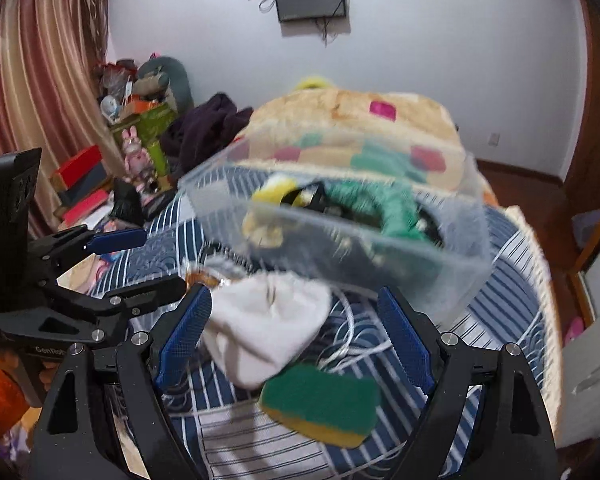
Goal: Organize soft objects
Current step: 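Grasp the white sock with the right tool while the left tool grasps the bag of silver items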
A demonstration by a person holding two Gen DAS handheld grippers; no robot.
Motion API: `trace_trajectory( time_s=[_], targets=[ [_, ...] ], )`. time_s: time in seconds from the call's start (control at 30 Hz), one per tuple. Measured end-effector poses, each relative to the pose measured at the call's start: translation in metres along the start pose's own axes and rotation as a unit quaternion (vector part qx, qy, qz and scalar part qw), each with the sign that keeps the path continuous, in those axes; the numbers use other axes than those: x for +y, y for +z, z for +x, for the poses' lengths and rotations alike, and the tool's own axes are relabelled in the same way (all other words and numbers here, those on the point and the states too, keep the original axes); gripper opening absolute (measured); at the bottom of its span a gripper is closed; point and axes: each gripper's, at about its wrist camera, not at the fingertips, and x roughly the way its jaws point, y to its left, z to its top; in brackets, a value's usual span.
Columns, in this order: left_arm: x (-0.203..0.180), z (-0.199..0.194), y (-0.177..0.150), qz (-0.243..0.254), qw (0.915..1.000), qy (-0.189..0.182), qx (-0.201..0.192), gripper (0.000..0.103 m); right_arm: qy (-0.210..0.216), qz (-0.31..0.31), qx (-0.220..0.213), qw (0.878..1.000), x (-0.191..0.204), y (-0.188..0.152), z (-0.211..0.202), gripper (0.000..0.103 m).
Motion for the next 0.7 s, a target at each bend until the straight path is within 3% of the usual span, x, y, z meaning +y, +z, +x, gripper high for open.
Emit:
trace_trajectory(
  time_s=[0.17, 0.27, 0.43, 0.7],
  targets=[
    [-0.003, 0.008, -0.008, -0.004, 0.9999, -0.009, 0.013, 0.087, 0.016, 0.003, 0.029, 0.999, 0.003, -0.007, 0.017, 0.080],
    [-0.004, 0.009, -0.012, -0.006, 0.9998, -0.013, 0.015, 0.087, 0.026, 0.002, 0.041, 0.999, 0.003, -0.010, 0.023, 0.062],
    [-0.003, 0.009, -0.013, -0.013, 0.9996, -0.023, 0.014, 0.081, 0.037, 0.000, 0.044, 0.998, 0.005, -0.014, 0.023, 0.023],
    [-0.015, 0.017, -0.011, -0.008, 0.9981, -0.058, 0.019, 0.062, 0.017, 0.013, -0.018, 1.000, -0.001, -0.006, -0.009, 0.019]
  ],
)
